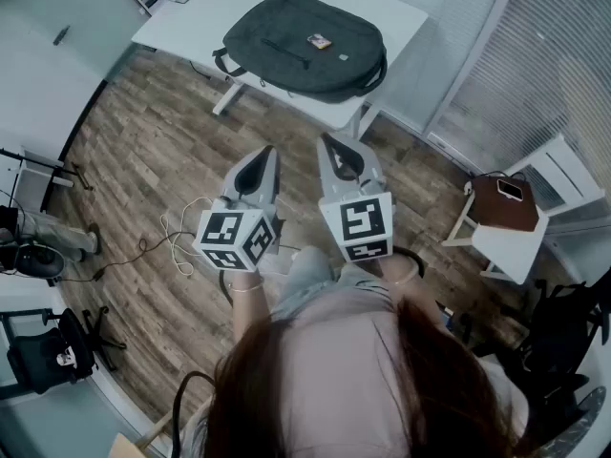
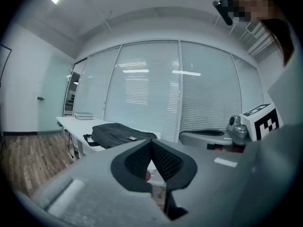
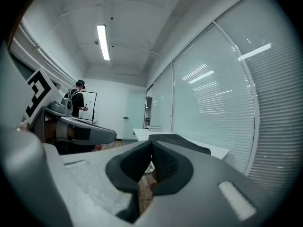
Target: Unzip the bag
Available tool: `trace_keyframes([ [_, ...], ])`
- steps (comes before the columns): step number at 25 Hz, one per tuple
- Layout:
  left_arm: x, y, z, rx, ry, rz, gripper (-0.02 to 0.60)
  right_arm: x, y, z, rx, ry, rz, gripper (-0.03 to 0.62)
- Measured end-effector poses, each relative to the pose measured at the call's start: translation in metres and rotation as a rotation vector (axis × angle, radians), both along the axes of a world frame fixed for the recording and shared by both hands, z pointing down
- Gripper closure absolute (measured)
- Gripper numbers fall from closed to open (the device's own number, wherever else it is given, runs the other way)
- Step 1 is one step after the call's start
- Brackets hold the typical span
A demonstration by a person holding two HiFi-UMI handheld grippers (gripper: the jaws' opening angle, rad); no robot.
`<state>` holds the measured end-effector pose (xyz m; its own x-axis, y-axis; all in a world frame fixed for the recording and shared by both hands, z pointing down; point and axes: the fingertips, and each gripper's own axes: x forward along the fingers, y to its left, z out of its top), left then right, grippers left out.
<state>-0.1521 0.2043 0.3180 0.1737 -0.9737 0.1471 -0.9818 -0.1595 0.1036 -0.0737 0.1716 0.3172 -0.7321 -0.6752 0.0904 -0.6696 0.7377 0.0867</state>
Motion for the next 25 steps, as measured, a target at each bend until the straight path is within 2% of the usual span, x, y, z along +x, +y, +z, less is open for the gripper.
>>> trace_keyframes([
  [8,0.002,-0.015,0.005,-0.012,-0.005,0.012,0.574,-0.002,-0.009,0.002,0.014,-0.014,-0.003,0.591],
  [13,-0.004,-0.026,0.01,-0.021,-0.011,0.019,0.574,-0.008,-0.014,0.006,-0.029,-0.048,-0.013,0.59],
  [25,-0.044,-0.079,0.011,0.001,-0.005,0.03,0.574,-0.052,-0.053,0.026,-0.044,0.03,-0.027,0.589],
])
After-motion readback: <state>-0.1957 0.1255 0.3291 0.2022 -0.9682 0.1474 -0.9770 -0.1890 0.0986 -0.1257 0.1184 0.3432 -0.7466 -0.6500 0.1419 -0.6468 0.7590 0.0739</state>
